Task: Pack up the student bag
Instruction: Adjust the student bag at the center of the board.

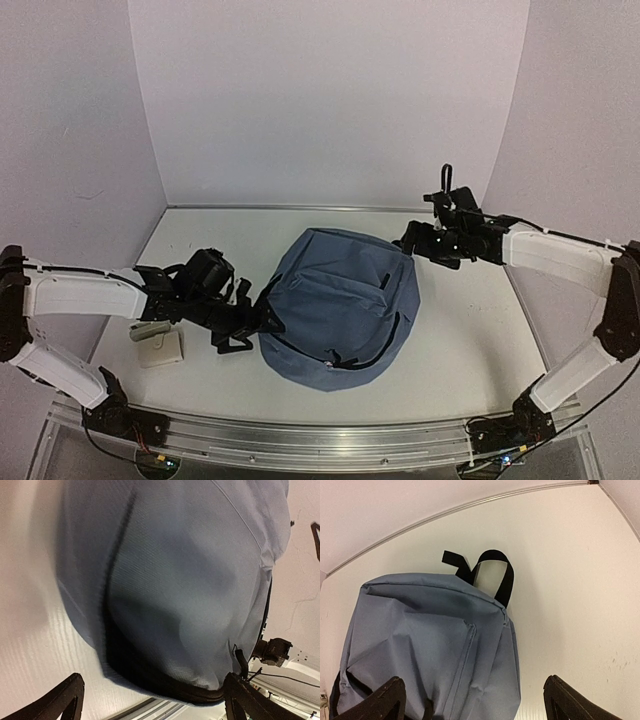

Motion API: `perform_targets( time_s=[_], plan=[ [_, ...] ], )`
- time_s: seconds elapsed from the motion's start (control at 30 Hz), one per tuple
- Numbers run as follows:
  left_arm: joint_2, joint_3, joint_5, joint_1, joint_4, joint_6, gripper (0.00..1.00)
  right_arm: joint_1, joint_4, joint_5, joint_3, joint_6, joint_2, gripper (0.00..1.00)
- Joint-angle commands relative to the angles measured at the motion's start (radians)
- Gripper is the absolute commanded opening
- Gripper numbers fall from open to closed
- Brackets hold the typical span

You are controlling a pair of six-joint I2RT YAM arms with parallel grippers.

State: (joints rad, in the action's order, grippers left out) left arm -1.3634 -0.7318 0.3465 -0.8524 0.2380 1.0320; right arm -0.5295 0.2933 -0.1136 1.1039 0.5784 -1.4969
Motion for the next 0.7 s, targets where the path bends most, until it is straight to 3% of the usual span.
perform_targets(
  time_s=[0.0,0.23,0.33,0.43,0.6,0.67],
  plan=[
    [-0.052,0.009,-0.017,-0.039,-0.168,0.105,0.93,0.072,-0.125,0.230,0.153,-0.159,-0.171,0.85],
    [-0.077,0.014,-0.044,-0.042,-0.185,0.110,0.51,0.122,-0.125,0.270,0.319,-0.251,-0.401,0.67],
    [-0.092,0.028,-0.058,-0.042,-0.187,0.117,0.38,0.135,-0.124,0.307,0.330,-0.245,-0.450,0.59],
    [-0.105,0.050,-0.063,-0.041,-0.210,0.127,0.25,0.134,-0.127,0.418,0.296,-0.245,-0.463,0.57],
    [-0.128,0.048,-0.078,-0.037,-0.198,0.117,0.10,0.134,-0.169,0.511,0.204,-0.246,-0.432,0.55],
    [-0.139,0.043,-0.075,-0.031,-0.185,0.108,0.05,0.134,-0.184,0.533,0.176,-0.240,-0.414,0.50]
  ],
)
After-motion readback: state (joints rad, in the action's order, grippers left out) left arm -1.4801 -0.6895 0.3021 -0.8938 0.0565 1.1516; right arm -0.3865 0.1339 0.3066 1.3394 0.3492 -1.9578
